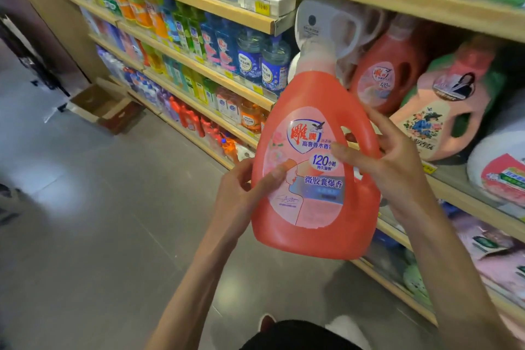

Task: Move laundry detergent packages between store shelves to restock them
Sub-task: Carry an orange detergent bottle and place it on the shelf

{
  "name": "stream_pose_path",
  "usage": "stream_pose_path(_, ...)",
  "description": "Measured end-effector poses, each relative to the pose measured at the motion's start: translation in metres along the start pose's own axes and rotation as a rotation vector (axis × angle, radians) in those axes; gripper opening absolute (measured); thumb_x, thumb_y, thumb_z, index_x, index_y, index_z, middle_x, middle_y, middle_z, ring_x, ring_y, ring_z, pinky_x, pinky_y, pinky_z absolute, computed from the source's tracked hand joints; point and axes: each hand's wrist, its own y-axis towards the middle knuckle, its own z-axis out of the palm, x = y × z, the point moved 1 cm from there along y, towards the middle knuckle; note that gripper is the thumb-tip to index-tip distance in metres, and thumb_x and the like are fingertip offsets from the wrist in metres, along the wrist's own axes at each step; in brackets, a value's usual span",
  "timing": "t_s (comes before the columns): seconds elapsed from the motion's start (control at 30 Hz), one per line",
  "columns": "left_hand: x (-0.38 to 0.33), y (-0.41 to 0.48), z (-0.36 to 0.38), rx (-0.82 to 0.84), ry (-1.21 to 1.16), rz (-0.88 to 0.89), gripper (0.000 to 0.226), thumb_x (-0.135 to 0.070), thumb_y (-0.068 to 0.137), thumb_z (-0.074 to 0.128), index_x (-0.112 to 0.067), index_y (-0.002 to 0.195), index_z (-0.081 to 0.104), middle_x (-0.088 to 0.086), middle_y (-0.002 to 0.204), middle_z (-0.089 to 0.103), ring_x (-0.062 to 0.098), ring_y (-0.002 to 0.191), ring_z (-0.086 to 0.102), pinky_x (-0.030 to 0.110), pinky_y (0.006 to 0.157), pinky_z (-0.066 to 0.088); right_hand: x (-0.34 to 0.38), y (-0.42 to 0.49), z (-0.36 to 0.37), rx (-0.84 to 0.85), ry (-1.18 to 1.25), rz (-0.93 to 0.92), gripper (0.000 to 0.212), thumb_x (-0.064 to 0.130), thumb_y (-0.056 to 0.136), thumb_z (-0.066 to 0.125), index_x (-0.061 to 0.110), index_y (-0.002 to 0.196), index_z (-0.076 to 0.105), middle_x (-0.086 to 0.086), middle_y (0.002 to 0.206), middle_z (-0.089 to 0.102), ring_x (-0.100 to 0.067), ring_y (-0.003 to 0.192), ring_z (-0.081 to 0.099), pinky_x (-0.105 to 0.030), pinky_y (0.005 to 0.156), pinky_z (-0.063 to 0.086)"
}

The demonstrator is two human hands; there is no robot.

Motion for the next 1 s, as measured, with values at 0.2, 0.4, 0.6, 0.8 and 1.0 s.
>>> stream_pose_path(0.2, 0.005, 0.042, 0.007, 0.083, 0.027, -0.035, 0.054, -0.053, 0.069, 0.077, -0.022, 0.112, 0.072, 0.001, 0.106, 0.078, 0.023, 0.095, 0.076, 0.041, 0.080, 0.062, -0.014, 0.030, -0.008, -0.039, -0.015, 0.025, 0.070, 0.017, 0.070, 0.085, 0.035, 0.132, 0.059, 0.007, 0.111, 0.074, -0.009, 0.104, 0.071, -0.025, 0.079, 0.059)
stream_pose_path(0.4, 0.014, 0.101, 0.022, 0.108, 0.066, -0.066, 0.063, -0.057, 0.056, 0.082, -0.025, 0.109, 0.070, -0.001, 0.105, 0.077, 0.018, 0.093, 0.075, 0.031, 0.071, 0.059, -0.034, 0.078, -0.028, -0.065, -0.076, 0.031, 0.081, 0.027, 0.064, 0.087, 0.038, 0.138, 0.055, 0.010, 0.114, 0.074, -0.008, 0.110, 0.068, -0.042, 0.098, 0.054)
stream_pose_path(0.6, 0.024, 0.175, 0.051, 0.227, 0.112, -0.130, 0.073, -0.058, 0.052, 0.084, -0.029, 0.115, 0.065, -0.004, 0.110, 0.075, 0.020, 0.095, 0.075, 0.043, 0.080, 0.063, -0.057, 0.127, -0.059, -0.115, -0.123, 0.065, 0.084, 0.021, 0.061, 0.089, 0.034, 0.136, 0.056, 0.011, 0.112, 0.074, -0.006, 0.106, 0.069, -0.026, 0.089, 0.055)
stream_pose_path(0.8, 0.035, 0.239, 0.083, 0.353, 0.135, -0.069, 0.066, -0.050, 0.063, 0.083, -0.023, 0.121, 0.066, -0.008, 0.113, 0.074, 0.015, 0.104, 0.071, 0.038, 0.081, 0.063, -0.080, 0.172, -0.089, -0.223, -0.178, 0.086, 0.094, 0.030, 0.045, 0.091, 0.034, 0.132, 0.056, 0.018, 0.102, 0.073, -0.006, 0.103, 0.068, -0.016, 0.077, 0.054)
stream_pose_path(1.0, 0.044, 0.301, 0.104, 0.470, 0.189, -0.022, 0.070, -0.041, 0.065, 0.085, -0.017, 0.127, 0.063, 0.001, 0.117, 0.073, 0.026, 0.103, 0.073, 0.052, 0.087, 0.060, -0.093, 0.203, -0.102, -0.308, -0.280, 0.072, 0.101, 0.027, 0.045, 0.100, 0.044, 0.131, 0.050, 0.005, 0.108, 0.071, -0.016, 0.092, 0.071, -0.039, 0.086, 0.058)
